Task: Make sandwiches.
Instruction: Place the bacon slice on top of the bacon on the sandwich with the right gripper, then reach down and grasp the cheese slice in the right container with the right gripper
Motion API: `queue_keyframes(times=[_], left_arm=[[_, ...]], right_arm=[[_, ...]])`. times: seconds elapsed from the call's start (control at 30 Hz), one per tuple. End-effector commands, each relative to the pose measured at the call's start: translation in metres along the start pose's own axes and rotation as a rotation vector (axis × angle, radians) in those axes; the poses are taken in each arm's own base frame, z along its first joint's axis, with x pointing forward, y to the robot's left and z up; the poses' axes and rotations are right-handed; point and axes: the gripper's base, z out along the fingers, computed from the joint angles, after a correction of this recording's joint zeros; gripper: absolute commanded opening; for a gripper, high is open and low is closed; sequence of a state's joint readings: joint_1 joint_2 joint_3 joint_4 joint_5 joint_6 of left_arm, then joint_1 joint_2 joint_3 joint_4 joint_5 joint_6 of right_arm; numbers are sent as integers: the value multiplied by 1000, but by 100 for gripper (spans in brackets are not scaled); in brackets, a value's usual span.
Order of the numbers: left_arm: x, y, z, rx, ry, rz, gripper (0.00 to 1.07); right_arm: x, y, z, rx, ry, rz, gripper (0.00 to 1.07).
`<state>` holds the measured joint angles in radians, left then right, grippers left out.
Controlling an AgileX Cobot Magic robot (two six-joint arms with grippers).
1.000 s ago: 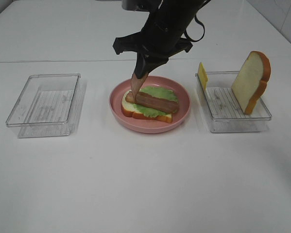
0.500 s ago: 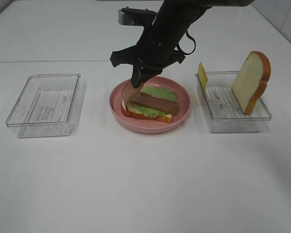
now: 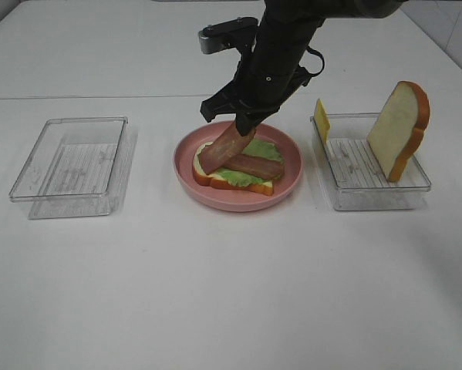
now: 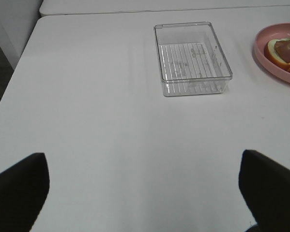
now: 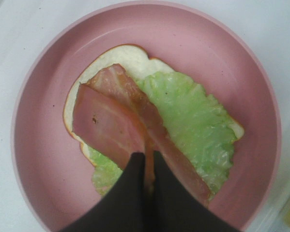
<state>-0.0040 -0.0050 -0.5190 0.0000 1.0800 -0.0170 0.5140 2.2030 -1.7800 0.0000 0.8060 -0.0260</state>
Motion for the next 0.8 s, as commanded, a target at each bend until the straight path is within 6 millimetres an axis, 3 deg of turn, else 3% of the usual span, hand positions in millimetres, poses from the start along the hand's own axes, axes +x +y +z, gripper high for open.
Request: queue_keyframes(times=[0.03,0.3,0.33,0.37,0.4,0.43,0.47,0.5,0.53,0.57,0.6,0.7,0.8], left_arm=[[1,0,-1,-1,-17,-3,100],[1,0,-1,-1,-17,-3,100],[1,0,-1,-1,-17,-3,100],[1,0,-1,-1,-17,-3,100],[1,0,-1,-1,-17,-3,100],[1,0,-1,-1,-17,-3,100],[1,0,-1,-1,-17,-3,100],[1,0,-1,-1,-17,-3,100],[1,0,-1,-1,-17,-3,100],[1,0,-1,-1,-17,-3,100],[1,0,-1,-1,-17,-3,100],[1,0,-1,-1,-17,-3,100],[1,0,-1,-1,-17,-3,100]], right_arm=[[-1,-1,6,11,-3,-9,0],[1,-3,22,27,13,-21,4],[1,-4,23,36,11,-26,9],[1,-5,25,53,7,-25,21],[1,-5,25,53,7,-25,21],[0,-8,25,78,1,-22,38],[0,-9,25,91,-3,-20,46],[0,-9,25,91,-3,-20,46],[-1,-12,24,130,-12,-17,66],[-1,-12,24,130,-12,-17,66],[-2,-16,24,171,-19,-12,79],[-1,-20,21,214,-16,-9,86],[-1,-21,14,226,13,4,86]])
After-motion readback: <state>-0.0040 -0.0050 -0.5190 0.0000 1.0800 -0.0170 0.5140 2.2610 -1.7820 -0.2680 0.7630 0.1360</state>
